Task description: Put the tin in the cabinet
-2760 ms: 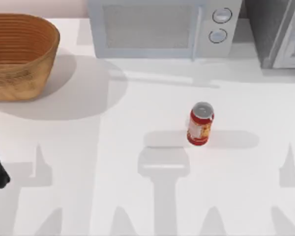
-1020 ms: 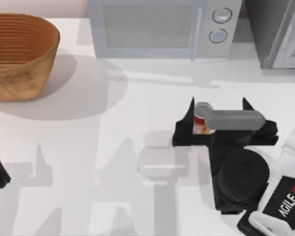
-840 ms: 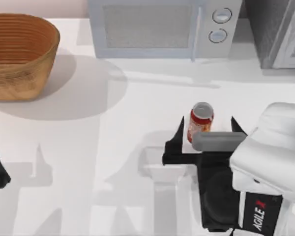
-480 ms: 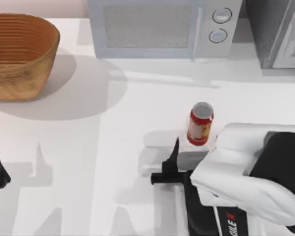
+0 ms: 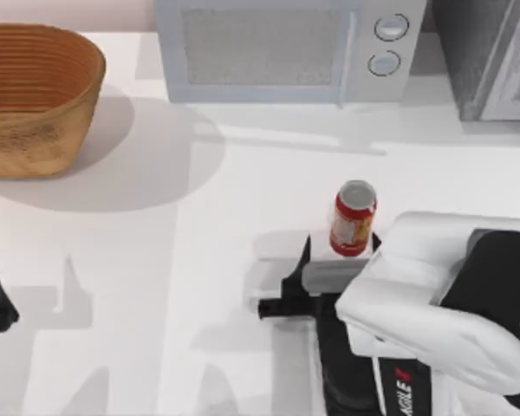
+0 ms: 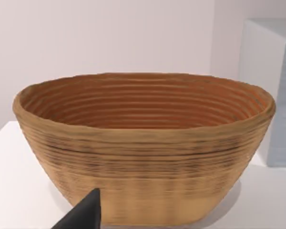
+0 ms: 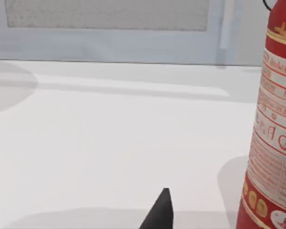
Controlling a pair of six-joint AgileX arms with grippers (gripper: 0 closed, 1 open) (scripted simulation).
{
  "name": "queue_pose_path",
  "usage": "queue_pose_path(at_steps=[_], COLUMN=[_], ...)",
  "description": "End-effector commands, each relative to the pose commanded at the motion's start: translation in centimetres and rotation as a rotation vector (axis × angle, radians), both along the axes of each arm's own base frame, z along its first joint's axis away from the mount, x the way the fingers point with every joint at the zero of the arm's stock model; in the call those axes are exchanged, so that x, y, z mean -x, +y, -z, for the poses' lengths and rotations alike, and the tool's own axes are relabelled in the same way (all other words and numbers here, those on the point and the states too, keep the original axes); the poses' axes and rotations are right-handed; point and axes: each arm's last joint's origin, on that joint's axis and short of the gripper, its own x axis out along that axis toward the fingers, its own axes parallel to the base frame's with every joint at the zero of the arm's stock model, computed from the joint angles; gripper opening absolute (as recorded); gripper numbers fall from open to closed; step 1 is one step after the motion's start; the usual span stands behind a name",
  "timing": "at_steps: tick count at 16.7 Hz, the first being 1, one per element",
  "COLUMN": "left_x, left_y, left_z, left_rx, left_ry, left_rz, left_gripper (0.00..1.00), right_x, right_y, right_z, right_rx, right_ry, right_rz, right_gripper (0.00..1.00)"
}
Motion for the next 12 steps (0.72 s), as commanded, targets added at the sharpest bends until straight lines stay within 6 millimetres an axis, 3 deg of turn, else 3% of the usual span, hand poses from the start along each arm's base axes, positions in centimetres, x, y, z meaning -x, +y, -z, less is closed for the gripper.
queue_pose_path(at_steps=[12], left_x=[0.0], left_y=[0.0], left_z=[0.0], left_rx=[0.0], left_ry=[0.0], left_rz=[0.0], left_gripper=[1.0], right_x=[-3.9], right_y=[-0.8], right_z=[-1.0], right_rx=[0.006], right_ry=[-0.011], right_rz=[0.003], right_gripper=[1.0])
